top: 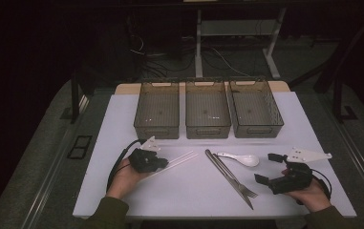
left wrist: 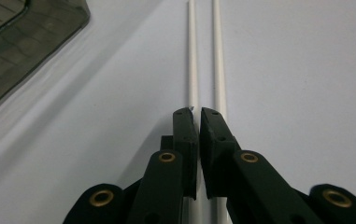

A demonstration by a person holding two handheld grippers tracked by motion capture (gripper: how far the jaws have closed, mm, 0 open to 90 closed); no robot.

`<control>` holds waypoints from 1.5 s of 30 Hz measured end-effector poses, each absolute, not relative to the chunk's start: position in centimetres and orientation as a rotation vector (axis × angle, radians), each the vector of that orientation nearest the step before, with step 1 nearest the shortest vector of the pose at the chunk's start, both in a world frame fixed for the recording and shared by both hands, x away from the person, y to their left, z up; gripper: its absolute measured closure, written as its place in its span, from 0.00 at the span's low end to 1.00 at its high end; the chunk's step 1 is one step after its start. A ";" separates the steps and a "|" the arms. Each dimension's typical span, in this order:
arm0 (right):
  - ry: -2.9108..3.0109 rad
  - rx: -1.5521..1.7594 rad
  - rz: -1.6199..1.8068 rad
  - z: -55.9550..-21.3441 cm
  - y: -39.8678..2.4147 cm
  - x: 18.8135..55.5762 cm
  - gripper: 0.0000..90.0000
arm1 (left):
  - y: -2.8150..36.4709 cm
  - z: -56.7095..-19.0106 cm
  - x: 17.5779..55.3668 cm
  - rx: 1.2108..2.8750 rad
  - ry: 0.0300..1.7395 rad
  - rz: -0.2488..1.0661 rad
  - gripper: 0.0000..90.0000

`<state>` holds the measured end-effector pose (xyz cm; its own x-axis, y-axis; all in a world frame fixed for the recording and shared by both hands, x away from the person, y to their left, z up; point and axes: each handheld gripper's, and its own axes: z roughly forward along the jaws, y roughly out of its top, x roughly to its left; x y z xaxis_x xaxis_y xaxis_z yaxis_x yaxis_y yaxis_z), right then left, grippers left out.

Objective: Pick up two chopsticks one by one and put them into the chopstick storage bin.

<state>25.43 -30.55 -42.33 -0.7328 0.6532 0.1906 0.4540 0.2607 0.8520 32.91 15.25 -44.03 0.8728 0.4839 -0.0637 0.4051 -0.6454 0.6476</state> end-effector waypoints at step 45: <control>2.331 1.051 1.456 -42.4 -30.5 25.5 0.01 | 17.6 -36.1 31.8 1.957 0.613 0.308 0.95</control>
